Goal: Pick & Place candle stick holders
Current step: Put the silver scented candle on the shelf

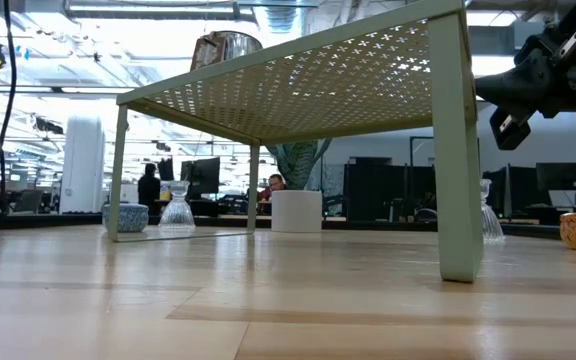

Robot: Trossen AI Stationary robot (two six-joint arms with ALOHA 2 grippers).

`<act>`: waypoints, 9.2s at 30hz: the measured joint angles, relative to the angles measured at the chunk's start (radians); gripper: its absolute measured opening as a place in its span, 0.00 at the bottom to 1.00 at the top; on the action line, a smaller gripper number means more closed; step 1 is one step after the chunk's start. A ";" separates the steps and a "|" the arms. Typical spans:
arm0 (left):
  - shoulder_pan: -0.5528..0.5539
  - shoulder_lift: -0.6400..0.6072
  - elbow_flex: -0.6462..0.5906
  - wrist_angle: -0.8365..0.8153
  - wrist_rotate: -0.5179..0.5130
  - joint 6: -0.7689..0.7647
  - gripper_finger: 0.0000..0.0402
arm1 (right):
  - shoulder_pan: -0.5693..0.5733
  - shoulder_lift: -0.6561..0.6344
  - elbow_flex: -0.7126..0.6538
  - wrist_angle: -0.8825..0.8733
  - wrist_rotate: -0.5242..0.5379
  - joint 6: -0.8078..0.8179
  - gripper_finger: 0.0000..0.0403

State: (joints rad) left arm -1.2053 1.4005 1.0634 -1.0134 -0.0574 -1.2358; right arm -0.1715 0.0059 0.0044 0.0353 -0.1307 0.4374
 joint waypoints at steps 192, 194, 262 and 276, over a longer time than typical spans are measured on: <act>-0.039 0.176 -0.015 0.133 0.049 0.028 0.98 | 0.000 0.000 0.000 0.000 0.000 0.000 0.00; -0.039 0.176 -0.023 0.133 0.040 0.026 0.98 | 0.000 0.000 0.000 0.000 0.000 0.000 0.00; 0.180 -0.072 -0.064 0.098 -0.111 0.059 0.88 | 0.000 0.000 0.000 0.000 0.000 0.000 0.00; 0.423 -0.317 -0.032 0.100 -0.203 0.061 0.88 | 0.000 0.000 0.000 0.000 0.000 0.000 0.00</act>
State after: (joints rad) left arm -0.7826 1.0838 1.0313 -0.9133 -0.2601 -1.1748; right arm -0.1719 0.0063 0.0045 0.0351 -0.1307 0.4372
